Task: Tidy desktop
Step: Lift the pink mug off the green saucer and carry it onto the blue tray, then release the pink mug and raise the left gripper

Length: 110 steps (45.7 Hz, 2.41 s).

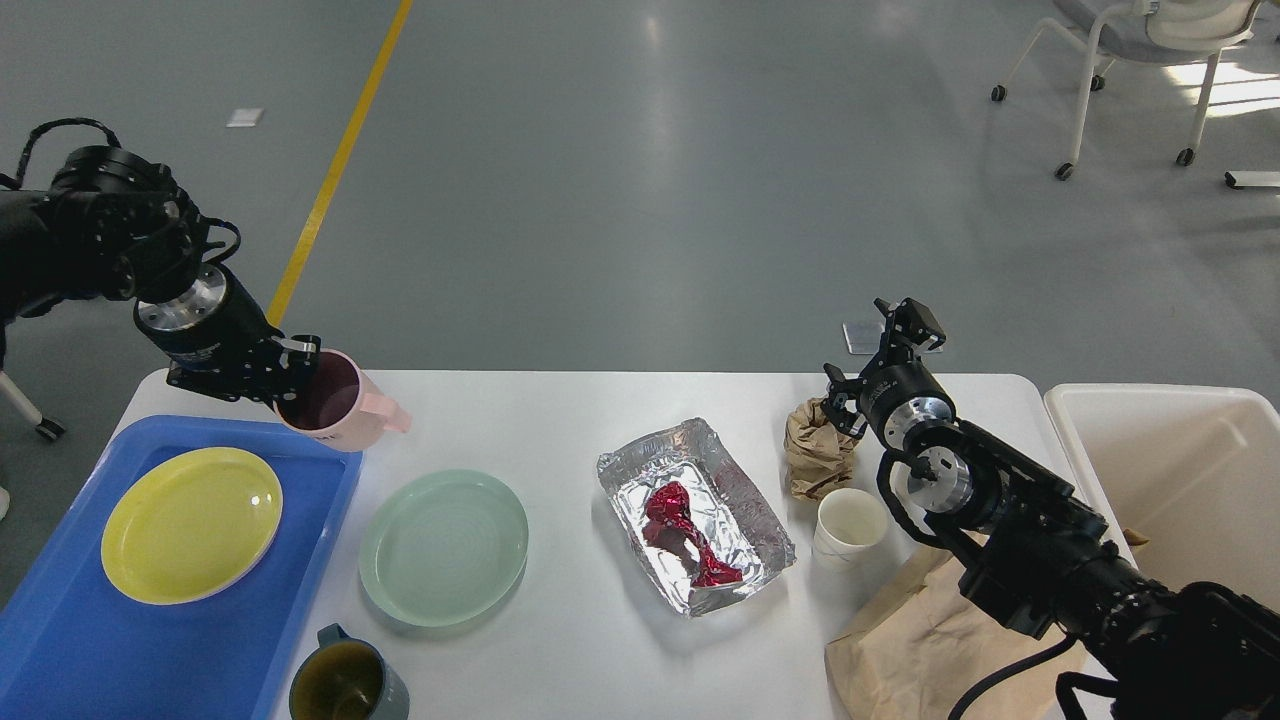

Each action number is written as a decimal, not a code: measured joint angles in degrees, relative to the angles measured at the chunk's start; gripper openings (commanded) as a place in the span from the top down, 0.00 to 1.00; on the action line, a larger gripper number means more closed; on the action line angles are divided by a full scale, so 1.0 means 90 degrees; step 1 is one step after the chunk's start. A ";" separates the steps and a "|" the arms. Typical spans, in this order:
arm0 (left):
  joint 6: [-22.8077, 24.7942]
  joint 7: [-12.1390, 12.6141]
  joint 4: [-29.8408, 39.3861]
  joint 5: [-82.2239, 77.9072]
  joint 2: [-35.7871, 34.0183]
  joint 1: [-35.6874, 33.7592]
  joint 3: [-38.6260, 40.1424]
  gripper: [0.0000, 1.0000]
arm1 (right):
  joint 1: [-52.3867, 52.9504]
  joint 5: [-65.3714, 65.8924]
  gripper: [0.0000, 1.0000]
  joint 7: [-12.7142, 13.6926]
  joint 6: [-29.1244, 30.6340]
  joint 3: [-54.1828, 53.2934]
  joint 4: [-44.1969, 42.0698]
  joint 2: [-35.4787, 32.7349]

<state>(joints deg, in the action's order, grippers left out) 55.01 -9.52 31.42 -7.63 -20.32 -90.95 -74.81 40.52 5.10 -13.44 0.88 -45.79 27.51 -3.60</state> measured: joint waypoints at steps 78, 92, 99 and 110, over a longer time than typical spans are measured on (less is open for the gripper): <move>-0.0002 0.0010 0.0482 -0.0020 -0.3310 0.2852 0.1141 1.00 | 0.0000 0.0000 0.00 -0.0001 0.0000 0.0000 0.0001 -0.0005; -0.0002 0.0017 0.0482 -0.0021 -0.3292 0.2962 0.1137 0.95 | 0.0000 0.0000 0.00 0.0000 0.0000 0.0000 0.0001 -0.0005; -0.0002 0.0017 0.0482 -0.0021 -0.3290 0.3022 0.1138 0.81 | 0.0000 0.0000 0.00 0.0004 0.0000 0.0000 0.0001 -0.0004; -0.0002 0.0013 0.0482 -0.0021 -0.3299 0.3020 0.1146 0.65 | 0.0000 0.0000 0.00 0.0004 0.0000 0.0000 0.0001 0.0000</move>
<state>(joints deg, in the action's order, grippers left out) 55.00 -9.40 35.76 -7.82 -50.01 -63.78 -64.50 40.52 5.10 -13.40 0.88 -45.79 27.51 -3.61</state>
